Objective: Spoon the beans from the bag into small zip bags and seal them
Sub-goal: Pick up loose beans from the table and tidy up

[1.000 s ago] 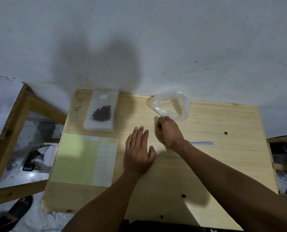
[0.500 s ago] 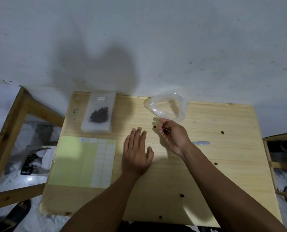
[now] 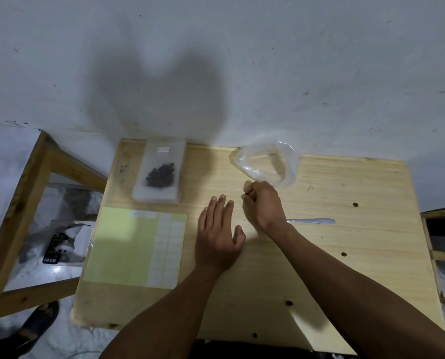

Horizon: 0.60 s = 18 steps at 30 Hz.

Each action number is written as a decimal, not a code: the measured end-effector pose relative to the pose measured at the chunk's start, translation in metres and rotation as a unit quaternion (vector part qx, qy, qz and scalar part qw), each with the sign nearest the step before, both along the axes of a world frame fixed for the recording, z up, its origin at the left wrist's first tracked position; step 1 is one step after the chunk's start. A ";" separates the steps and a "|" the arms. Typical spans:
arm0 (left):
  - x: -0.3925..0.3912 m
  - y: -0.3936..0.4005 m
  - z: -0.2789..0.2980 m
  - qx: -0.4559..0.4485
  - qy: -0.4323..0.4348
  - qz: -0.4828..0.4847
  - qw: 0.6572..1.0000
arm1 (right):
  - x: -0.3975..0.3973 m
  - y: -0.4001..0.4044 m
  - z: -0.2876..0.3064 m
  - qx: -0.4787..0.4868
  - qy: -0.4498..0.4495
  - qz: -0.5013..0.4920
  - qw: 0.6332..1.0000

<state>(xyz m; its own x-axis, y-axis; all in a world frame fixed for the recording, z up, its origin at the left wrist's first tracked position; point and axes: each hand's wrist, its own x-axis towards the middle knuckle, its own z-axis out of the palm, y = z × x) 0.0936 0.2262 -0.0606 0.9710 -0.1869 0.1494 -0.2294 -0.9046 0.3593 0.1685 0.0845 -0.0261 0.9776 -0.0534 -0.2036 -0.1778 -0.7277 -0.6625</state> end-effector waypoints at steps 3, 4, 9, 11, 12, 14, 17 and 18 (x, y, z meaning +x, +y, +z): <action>0.001 0.000 0.000 0.003 0.007 0.002 1.000 | 0.003 0.002 0.001 0.004 -0.010 0.013 1.000; 0.001 -0.001 0.000 0.003 0.009 0.003 1.000 | 0.004 0.002 0.001 0.009 -0.007 0.009 1.000; 0.002 -0.001 0.000 0.001 0.016 0.001 1.000 | -0.005 0.001 0.005 0.041 0.044 -0.018 0.998; 0.001 0.000 -0.002 0.001 0.010 0.000 1.000 | -0.018 -0.002 0.013 0.067 0.041 -0.037 0.996; 0.000 0.001 -0.003 0.003 0.007 -0.001 1.000 | -0.027 -0.003 0.016 0.081 0.036 -0.048 0.995; -0.001 0.001 -0.002 0.016 0.014 0.001 1.000 | -0.050 -0.007 0.023 0.115 0.028 -0.075 0.990; 0.000 0.000 0.000 0.048 0.054 0.003 0.997 | -0.086 -0.012 0.034 0.144 0.007 -0.104 0.984; 0.000 0.001 0.000 0.052 0.067 0.000 0.996 | -0.096 -0.014 0.038 0.151 0.000 -0.112 0.982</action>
<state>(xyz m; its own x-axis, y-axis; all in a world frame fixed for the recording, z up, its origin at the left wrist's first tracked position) 0.0939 0.2268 -0.0609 0.9810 -0.1938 -0.0014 -0.1851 -0.9388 0.2906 0.0722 0.0702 0.0120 0.9486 -0.2037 -0.2422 -0.3098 -0.4411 -0.8423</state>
